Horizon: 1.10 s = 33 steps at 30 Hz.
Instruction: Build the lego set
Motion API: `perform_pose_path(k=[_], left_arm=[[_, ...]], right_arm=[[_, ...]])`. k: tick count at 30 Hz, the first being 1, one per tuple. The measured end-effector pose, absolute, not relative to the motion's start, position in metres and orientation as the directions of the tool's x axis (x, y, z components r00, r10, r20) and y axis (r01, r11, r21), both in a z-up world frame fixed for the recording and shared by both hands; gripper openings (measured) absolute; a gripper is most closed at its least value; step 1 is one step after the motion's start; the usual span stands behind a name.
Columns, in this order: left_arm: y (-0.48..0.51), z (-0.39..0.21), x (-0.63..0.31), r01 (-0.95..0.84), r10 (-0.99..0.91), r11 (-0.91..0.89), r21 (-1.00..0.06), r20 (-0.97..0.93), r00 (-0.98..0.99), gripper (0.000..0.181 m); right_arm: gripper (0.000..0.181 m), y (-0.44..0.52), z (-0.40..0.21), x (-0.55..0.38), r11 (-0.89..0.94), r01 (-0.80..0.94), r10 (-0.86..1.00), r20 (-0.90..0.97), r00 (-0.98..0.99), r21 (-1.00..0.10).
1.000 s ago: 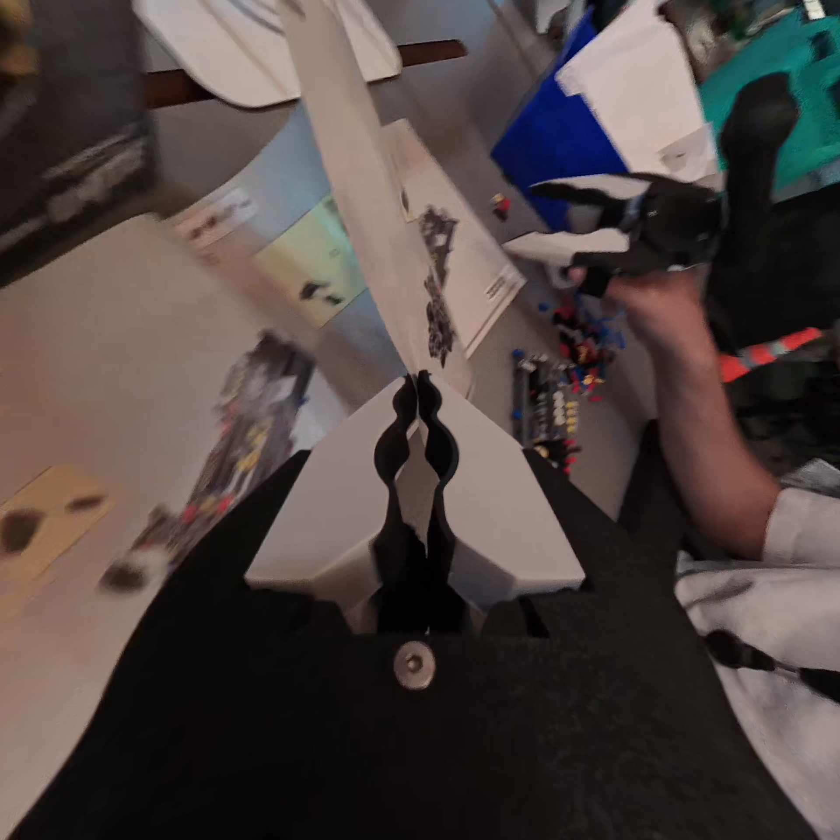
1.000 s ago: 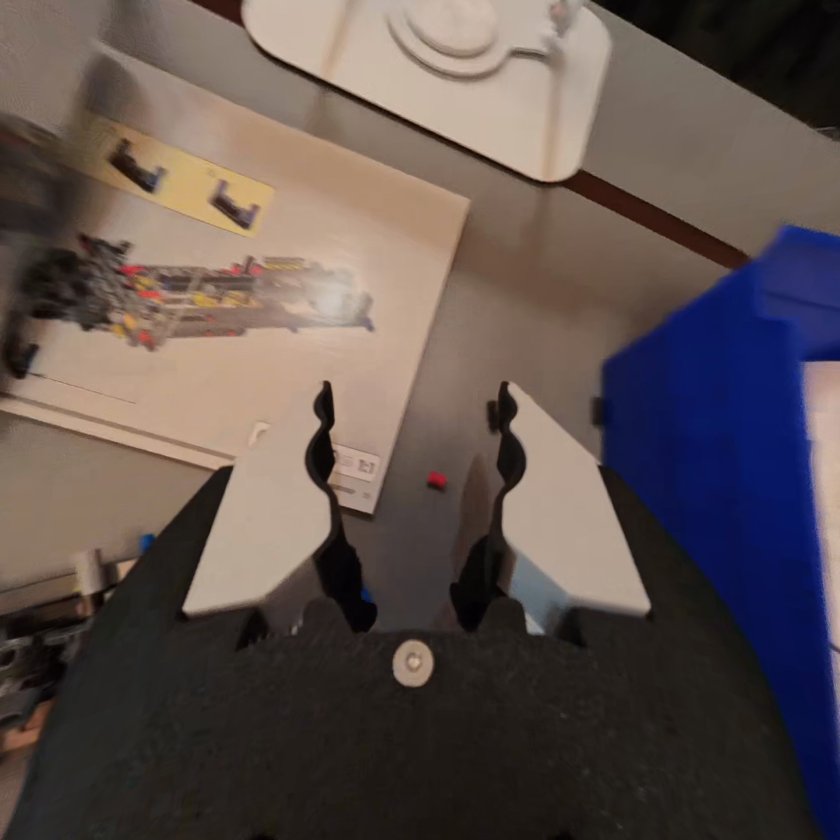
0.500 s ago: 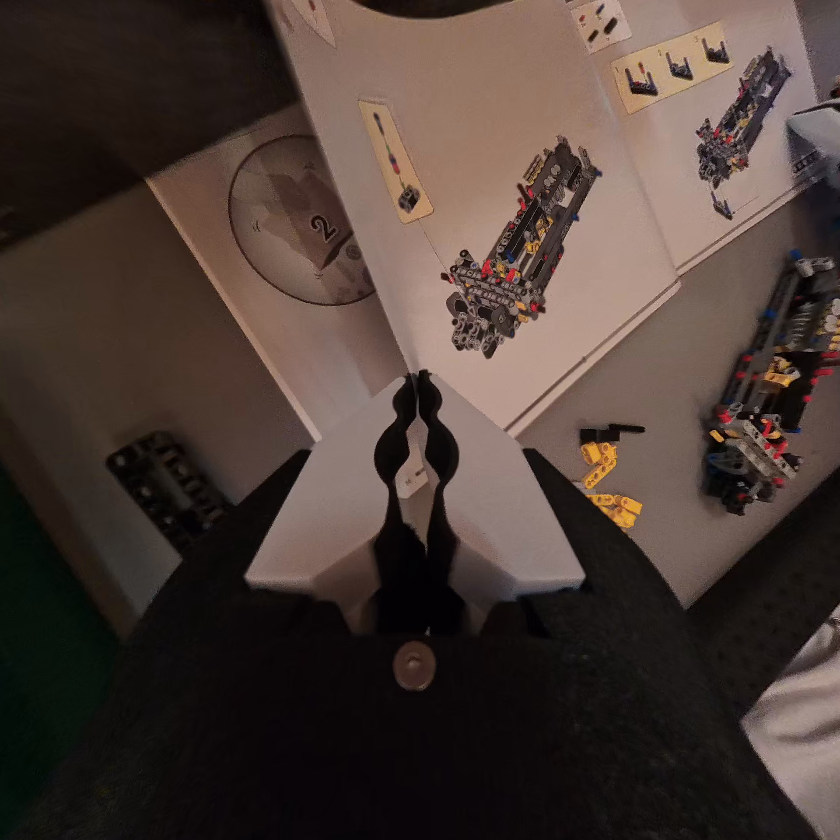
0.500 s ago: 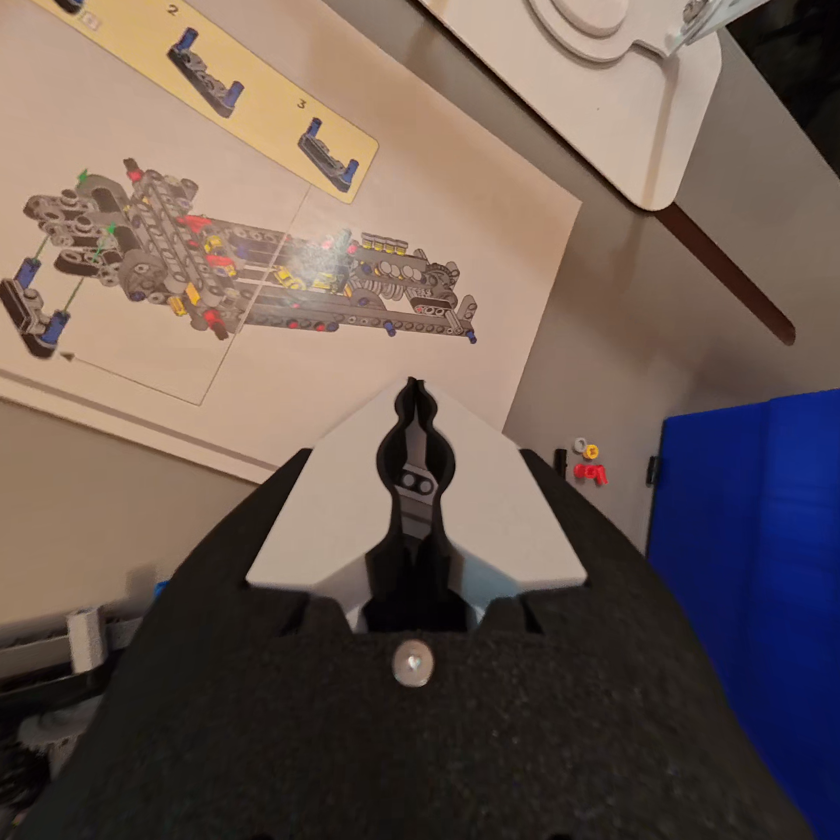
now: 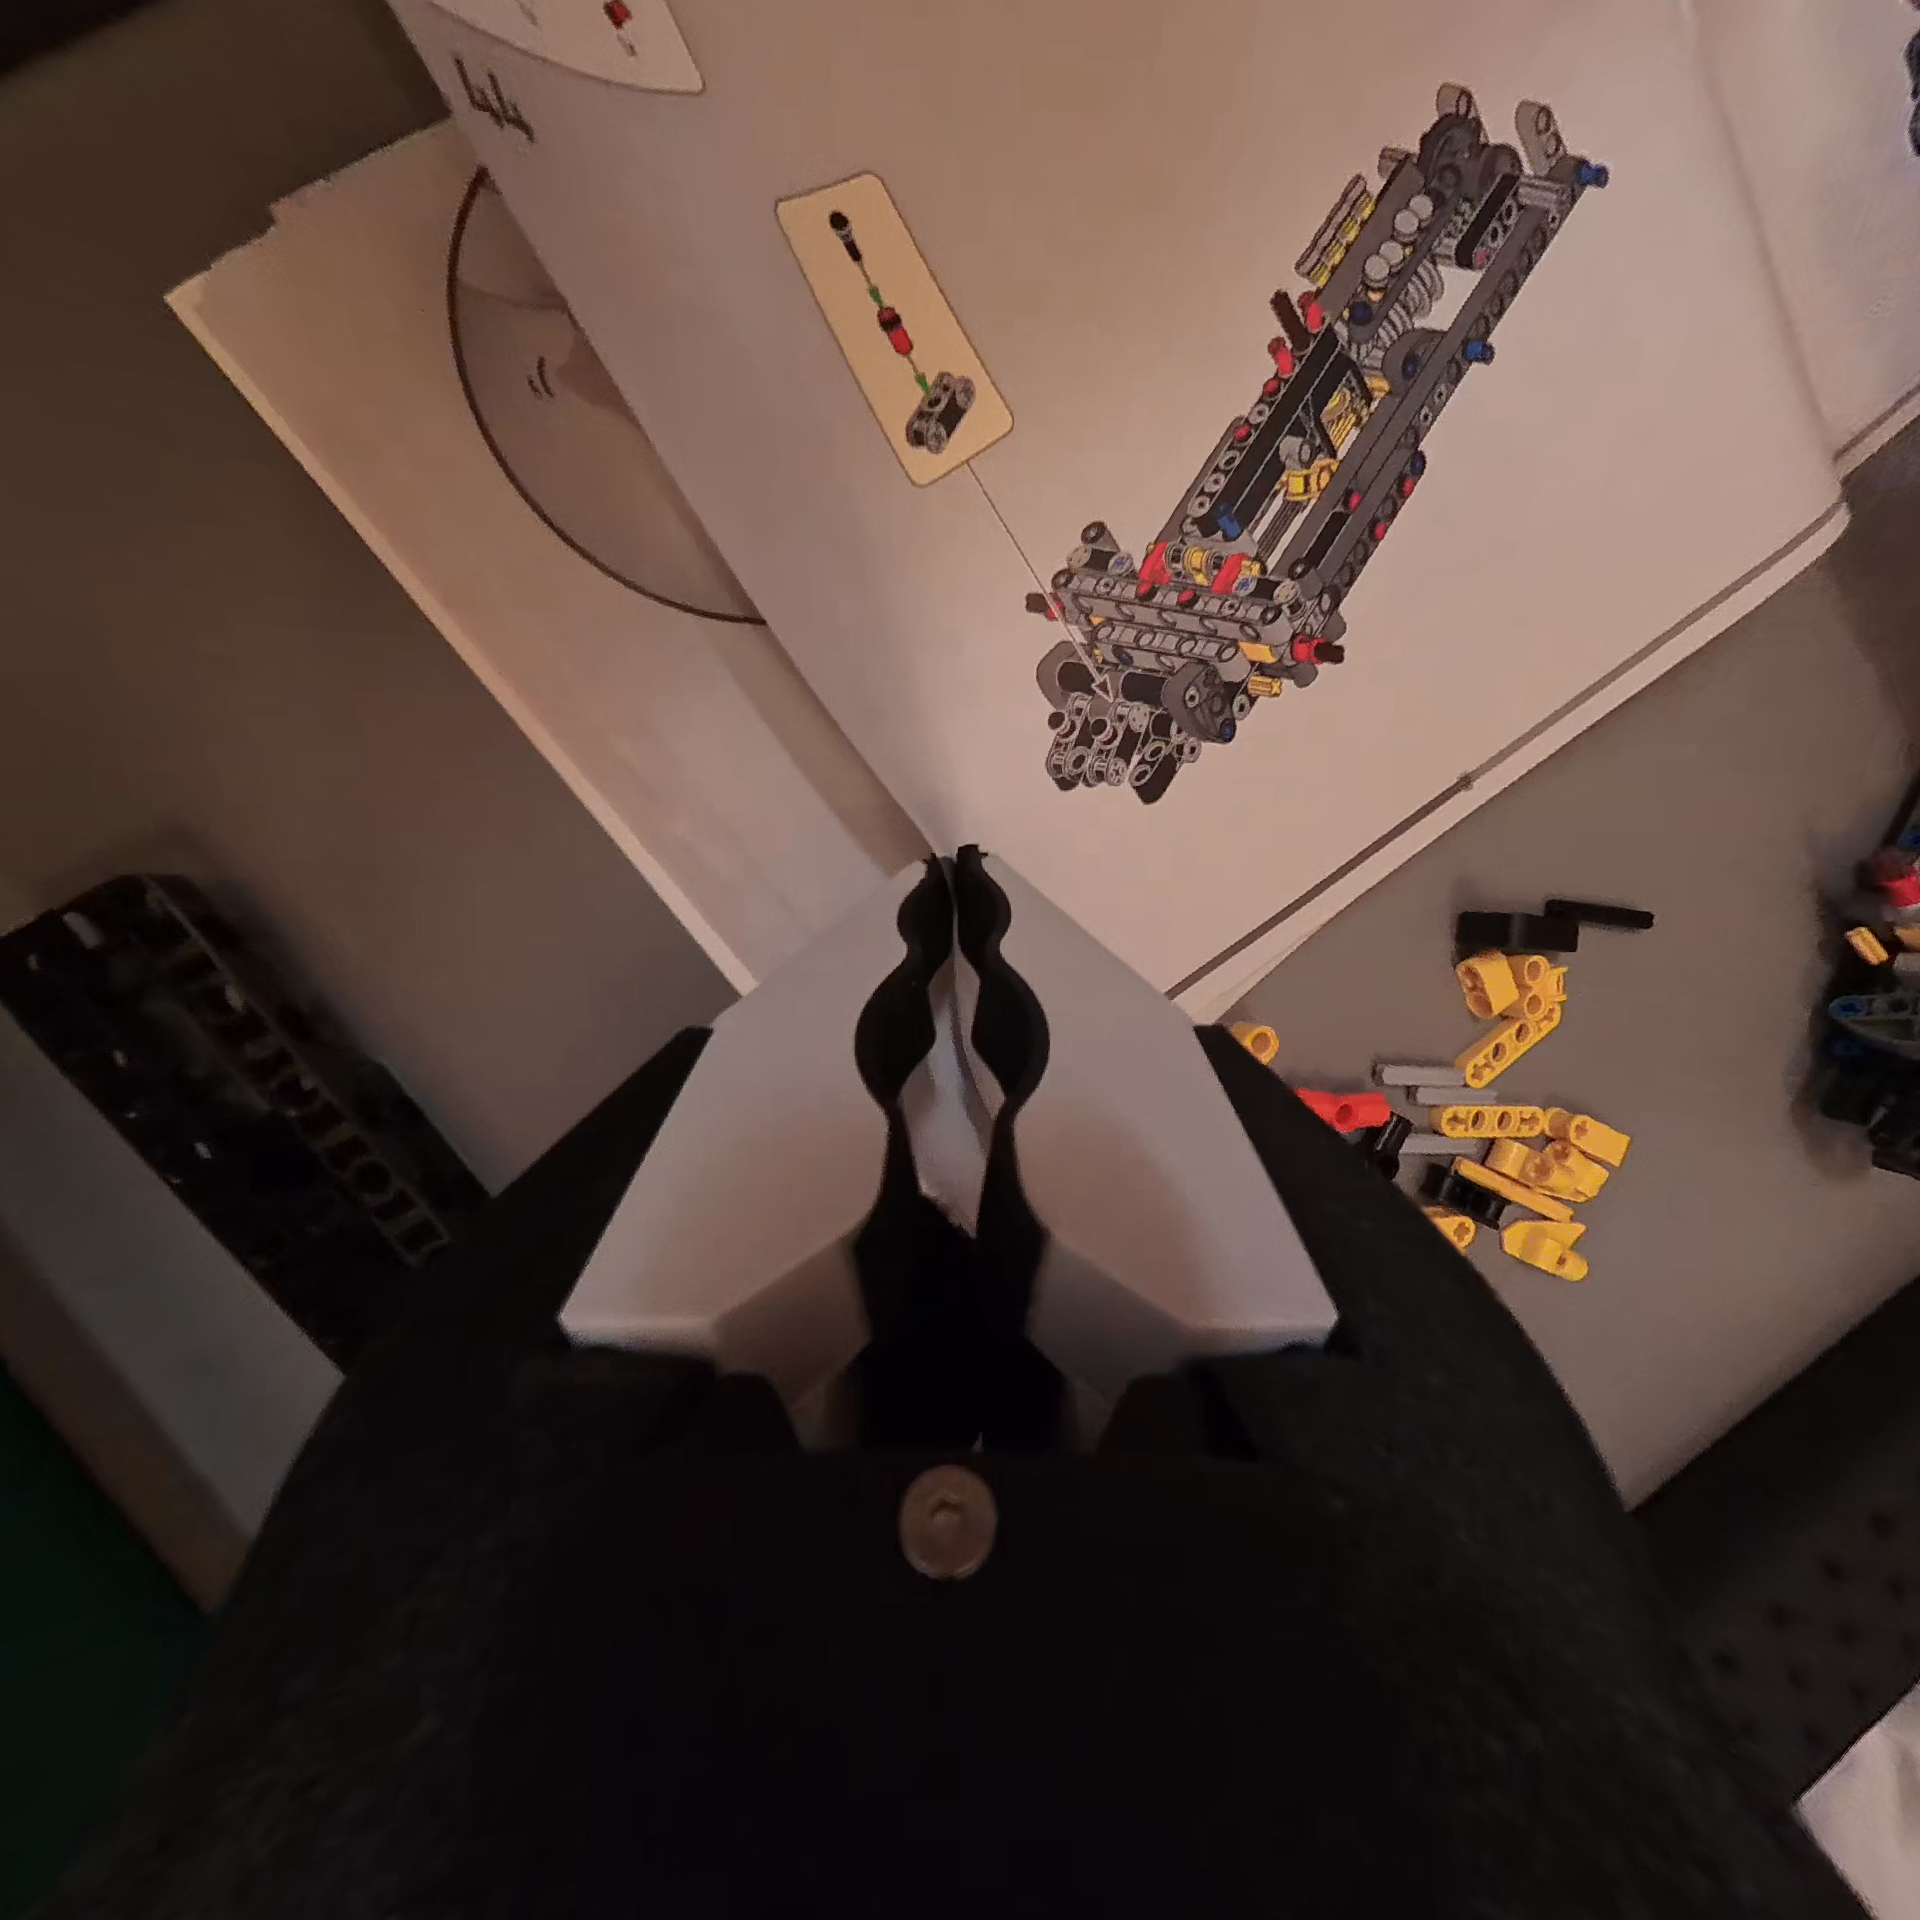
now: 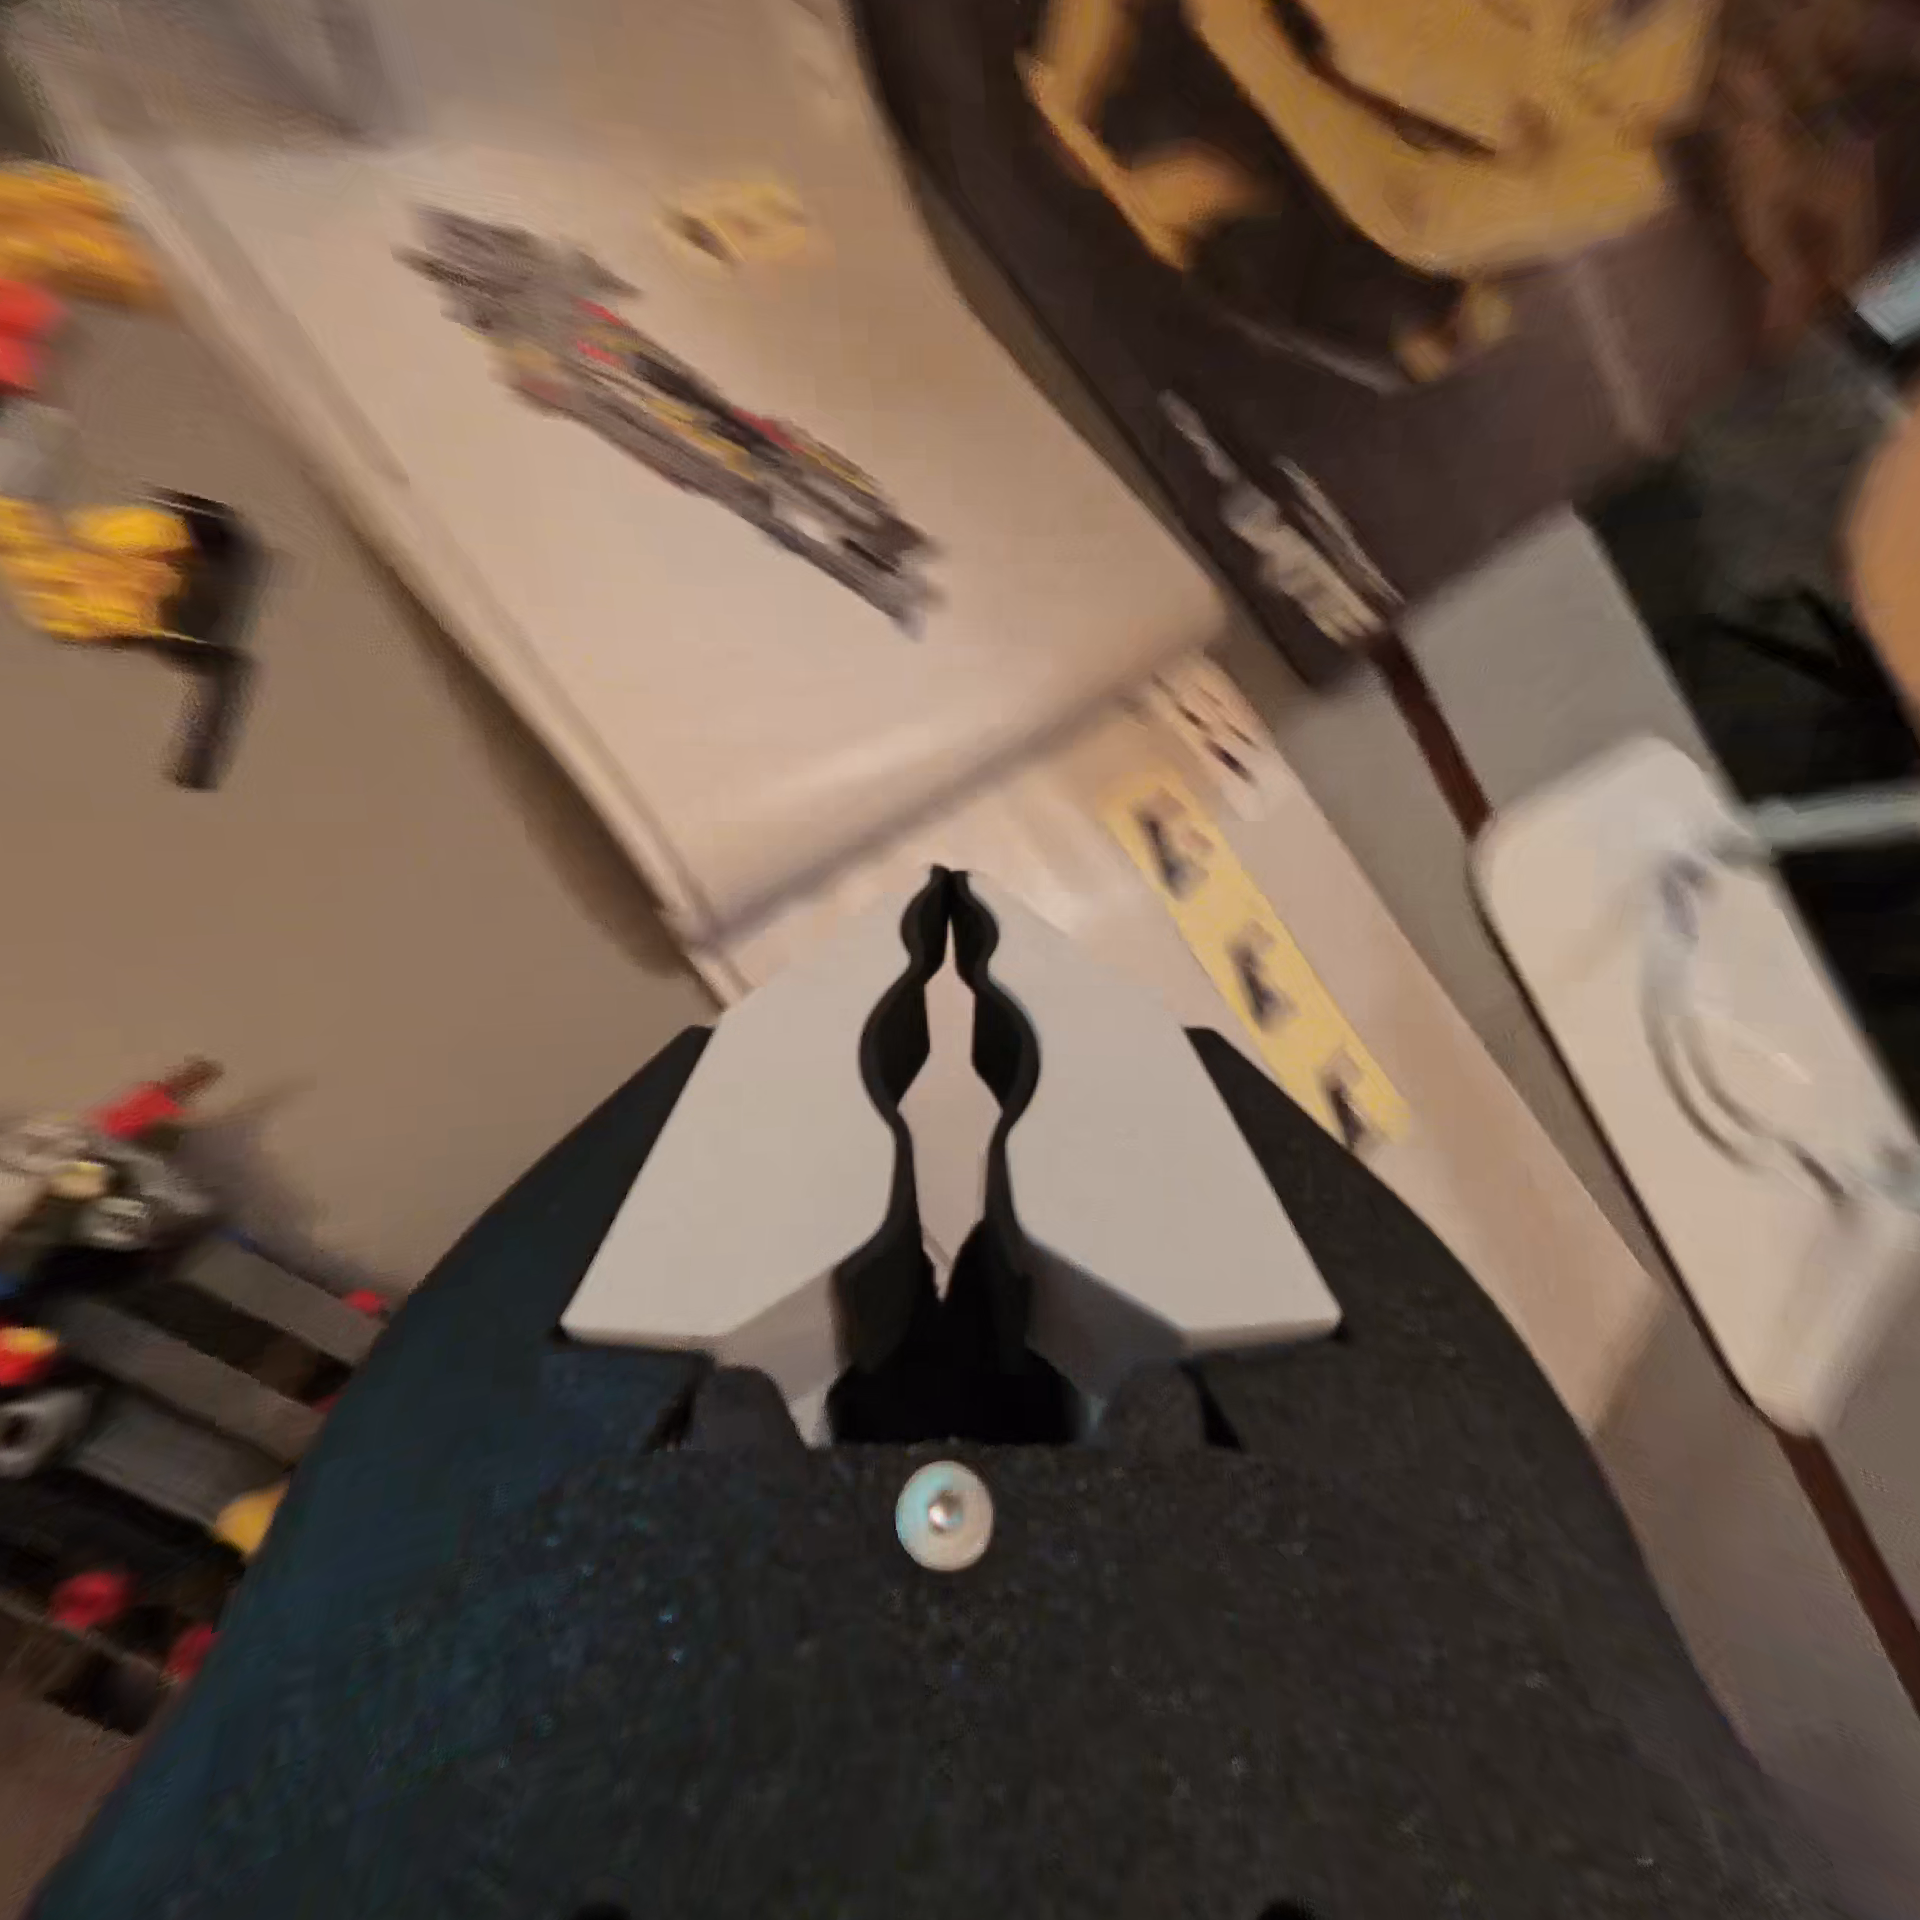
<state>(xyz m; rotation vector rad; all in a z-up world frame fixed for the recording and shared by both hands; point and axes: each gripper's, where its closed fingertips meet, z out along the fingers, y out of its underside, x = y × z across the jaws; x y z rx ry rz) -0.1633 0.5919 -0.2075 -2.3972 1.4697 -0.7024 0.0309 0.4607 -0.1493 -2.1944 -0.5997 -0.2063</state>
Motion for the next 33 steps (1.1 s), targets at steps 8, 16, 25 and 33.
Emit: perform_pose_path(k=[8, 16, 25, 33], left_arm=[[0.595, -0.207, -0.164, -0.758, -0.881, -0.471, -0.451, 0.282, 0.38, 0.0], [0.597, -0.206, -0.169, -0.749, -0.868, -0.497, -0.438, 0.273, 0.415, 0.004], [0.583, -0.107, -0.066, -0.721, -0.95, -0.105, -0.685, -0.145, 0.276, 0.013], [0.582, -0.19, 0.073, -0.763, -0.966, -0.243, -0.598, 0.082, 0.243, 0.0]], right_arm=[[0.0, 0.469, -0.188, -0.009, -0.584, 0.507, 0.519, 0.19, 0.834, -0.634], [0.0, 0.466, -0.203, -0.008, -0.604, 0.518, 0.523, 0.19, 0.831, -0.605], [0.0, 0.467, -0.204, -0.008, -0.593, 0.533, 0.516, 0.224, 0.827, -0.604], [0.0, 0.468, -0.204, -0.009, -0.581, 0.502, 0.484, 0.223, 0.846, -0.64]])
